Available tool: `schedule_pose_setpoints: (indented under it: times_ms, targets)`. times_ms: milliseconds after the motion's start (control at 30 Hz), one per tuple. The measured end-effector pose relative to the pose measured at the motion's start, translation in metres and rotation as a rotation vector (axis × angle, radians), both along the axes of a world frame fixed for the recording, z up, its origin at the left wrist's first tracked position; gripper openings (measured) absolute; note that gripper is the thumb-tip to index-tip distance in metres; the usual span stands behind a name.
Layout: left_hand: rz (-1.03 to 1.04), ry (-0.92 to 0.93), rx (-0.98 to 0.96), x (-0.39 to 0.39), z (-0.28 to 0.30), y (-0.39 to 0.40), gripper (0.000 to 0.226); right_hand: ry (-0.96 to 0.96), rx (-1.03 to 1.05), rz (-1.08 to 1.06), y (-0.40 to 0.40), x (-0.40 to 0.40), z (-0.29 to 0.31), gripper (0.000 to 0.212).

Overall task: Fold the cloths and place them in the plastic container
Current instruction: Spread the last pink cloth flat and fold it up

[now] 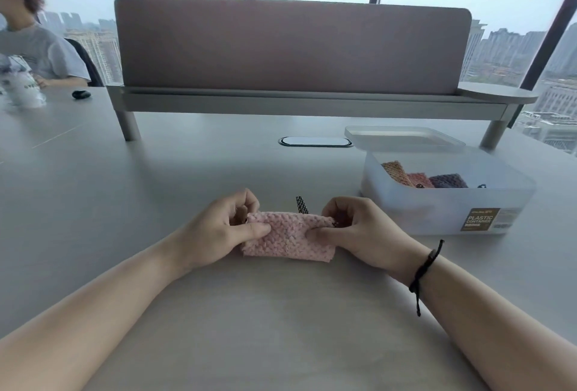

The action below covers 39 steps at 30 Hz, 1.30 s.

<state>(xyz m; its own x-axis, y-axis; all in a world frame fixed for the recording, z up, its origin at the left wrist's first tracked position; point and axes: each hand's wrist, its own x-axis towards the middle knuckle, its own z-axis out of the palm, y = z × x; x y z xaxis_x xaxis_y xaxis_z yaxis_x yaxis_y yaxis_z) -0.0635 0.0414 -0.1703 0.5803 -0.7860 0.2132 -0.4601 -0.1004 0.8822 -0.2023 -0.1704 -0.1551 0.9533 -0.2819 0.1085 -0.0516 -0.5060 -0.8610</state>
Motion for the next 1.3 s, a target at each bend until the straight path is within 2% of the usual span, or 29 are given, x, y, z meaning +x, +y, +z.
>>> schedule_pose_setpoints:
  times_ms: [133,200,267,367,533,667,800,933,1033,1100,1200,1300]
  targets:
    - [-0.039,0.286,-0.173,-0.004,0.004,0.003,0.032,-0.054,0.299,0.113,0.001,-0.001,-0.003,0.030]
    - [-0.034,0.431,-0.208,-0.005,0.004,0.002,0.041,-0.084,0.371,0.130,0.002,0.000,-0.005,0.031]
    - [0.001,0.497,-0.240,-0.006,0.004,0.001,0.045,-0.091,0.408,0.141,0.002,0.001,-0.005,0.034]
    - [0.057,0.524,-0.313,-0.008,0.004,0.000,0.048,-0.056,0.461,0.169,-0.001,-0.001,0.000,0.037]
    - [0.167,0.475,-0.326,-0.017,0.022,-0.010,0.031,0.012,0.427,0.195,0.005,-0.012,0.006,0.040]
    - [0.156,0.427,-0.331,-0.023,0.053,-0.031,0.045,-0.041,0.580,0.092,0.013,-0.025,0.028,0.044]
    - [0.050,0.335,-0.289,-0.027,0.098,-0.063,0.045,-0.146,0.663,0.050,-0.002,-0.043,0.055,0.025]
    - [-0.022,0.231,-0.232,-0.034,0.140,-0.119,0.052,-0.178,0.604,0.045,-0.043,-0.068,0.084,0.024]
    - [-0.026,0.189,-0.198,-0.043,0.158,-0.174,0.037,-0.224,0.478,-0.054,-0.082,-0.082,0.106,0.024]
    - [0.013,0.099,-0.141,-0.047,0.163,-0.210,0.026,-0.230,0.368,-0.160,-0.110,-0.087,0.115,0.022]
    - [0.060,-0.146,0.021,-0.047,0.159,-0.257,0.017,-0.110,0.142,-0.301,-0.145,-0.085,0.112,0.020]
    - [0.031,-0.322,0.179,-0.048,0.148,-0.287,0.005,0.065,-0.084,-0.330,-0.167,-0.076,0.098,0.025]
